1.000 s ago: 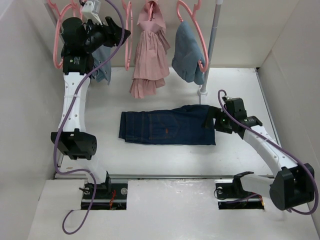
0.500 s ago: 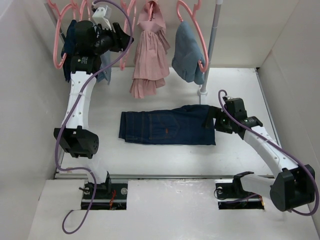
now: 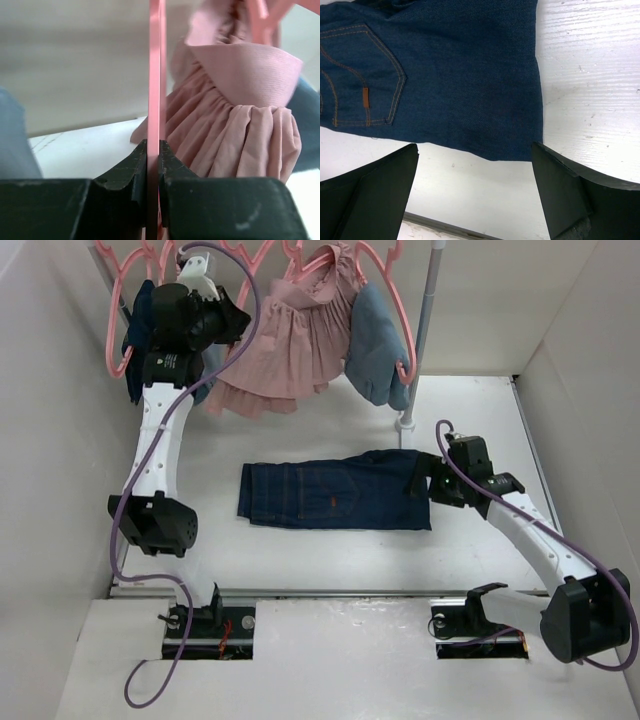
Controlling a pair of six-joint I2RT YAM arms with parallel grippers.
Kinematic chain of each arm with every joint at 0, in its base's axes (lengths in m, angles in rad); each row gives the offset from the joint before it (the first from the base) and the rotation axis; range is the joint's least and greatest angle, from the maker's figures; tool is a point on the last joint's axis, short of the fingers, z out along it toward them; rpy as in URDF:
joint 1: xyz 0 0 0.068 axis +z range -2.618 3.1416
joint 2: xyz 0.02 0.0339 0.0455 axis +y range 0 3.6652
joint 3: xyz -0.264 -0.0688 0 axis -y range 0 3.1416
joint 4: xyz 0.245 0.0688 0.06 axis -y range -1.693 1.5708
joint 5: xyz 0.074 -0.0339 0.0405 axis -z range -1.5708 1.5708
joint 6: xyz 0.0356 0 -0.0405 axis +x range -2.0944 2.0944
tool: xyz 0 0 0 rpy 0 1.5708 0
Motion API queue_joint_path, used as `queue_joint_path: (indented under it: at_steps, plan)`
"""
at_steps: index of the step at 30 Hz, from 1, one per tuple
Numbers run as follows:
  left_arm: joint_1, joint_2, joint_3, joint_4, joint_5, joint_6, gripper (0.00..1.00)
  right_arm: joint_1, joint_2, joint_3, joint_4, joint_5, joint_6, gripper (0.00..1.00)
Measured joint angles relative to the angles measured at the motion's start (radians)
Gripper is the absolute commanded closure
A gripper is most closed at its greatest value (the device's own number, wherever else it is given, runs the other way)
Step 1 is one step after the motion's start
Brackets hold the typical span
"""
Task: Place the trousers on the hanger
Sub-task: Pick up the hanger from the clothesline, then place the trousers on the hanger.
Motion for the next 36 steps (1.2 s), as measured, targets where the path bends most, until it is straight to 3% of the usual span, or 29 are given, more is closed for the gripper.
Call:
queue_joint_path:
  at_steps: [9, 21, 30, 36]
  plan:
    - [-0.004, -0.121, -0.052, -0.081, -0.169, 0.092, 1.0, 0.049, 0.004, 0.0, 0.0, 0.016, 0.008, 0.02]
    - [0.001, -0.789, -0.669, -0.272, -0.256, 0.194, 1.0, 0.208, 0.102, 0.009, 0.021, 0.04, 0.055, 0.02]
    - [0.042, -0.853, -1.049, -0.396, -0.175, 0.073, 1.0, 0.22, 0.113, 0.02, 0.069, 0.028, 0.109, 0.02]
    - [-0.033, -0.924, -1.192, -0.262, -0.094, -0.07, 1.0, 0.235, 0.116, 0.018, 0.07, 0.032, 0.171, 0.02]
